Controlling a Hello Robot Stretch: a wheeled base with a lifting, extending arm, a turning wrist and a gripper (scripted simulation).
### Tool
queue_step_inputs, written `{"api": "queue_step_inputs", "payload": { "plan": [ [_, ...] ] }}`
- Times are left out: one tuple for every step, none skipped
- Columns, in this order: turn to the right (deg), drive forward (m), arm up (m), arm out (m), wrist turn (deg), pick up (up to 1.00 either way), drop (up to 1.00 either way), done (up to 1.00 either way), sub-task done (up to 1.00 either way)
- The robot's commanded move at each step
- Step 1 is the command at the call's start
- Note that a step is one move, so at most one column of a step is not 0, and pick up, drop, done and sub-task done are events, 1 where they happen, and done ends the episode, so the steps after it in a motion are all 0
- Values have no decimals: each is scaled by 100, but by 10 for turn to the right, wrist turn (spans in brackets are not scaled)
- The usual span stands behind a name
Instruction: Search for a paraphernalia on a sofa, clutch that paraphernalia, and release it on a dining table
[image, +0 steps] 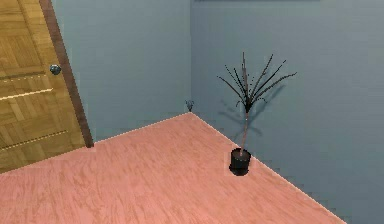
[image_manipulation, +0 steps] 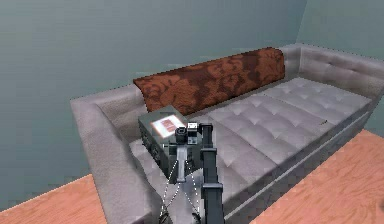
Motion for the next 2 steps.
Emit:
{"api": "queue_step_inputs", "payload": {
  "plan": [
    [0, 0, 0, 0, 450, 0, 0, 0, 0],
    [0, 0, 0, 0, 450, 0, 0, 0, 0]
  ]
}}
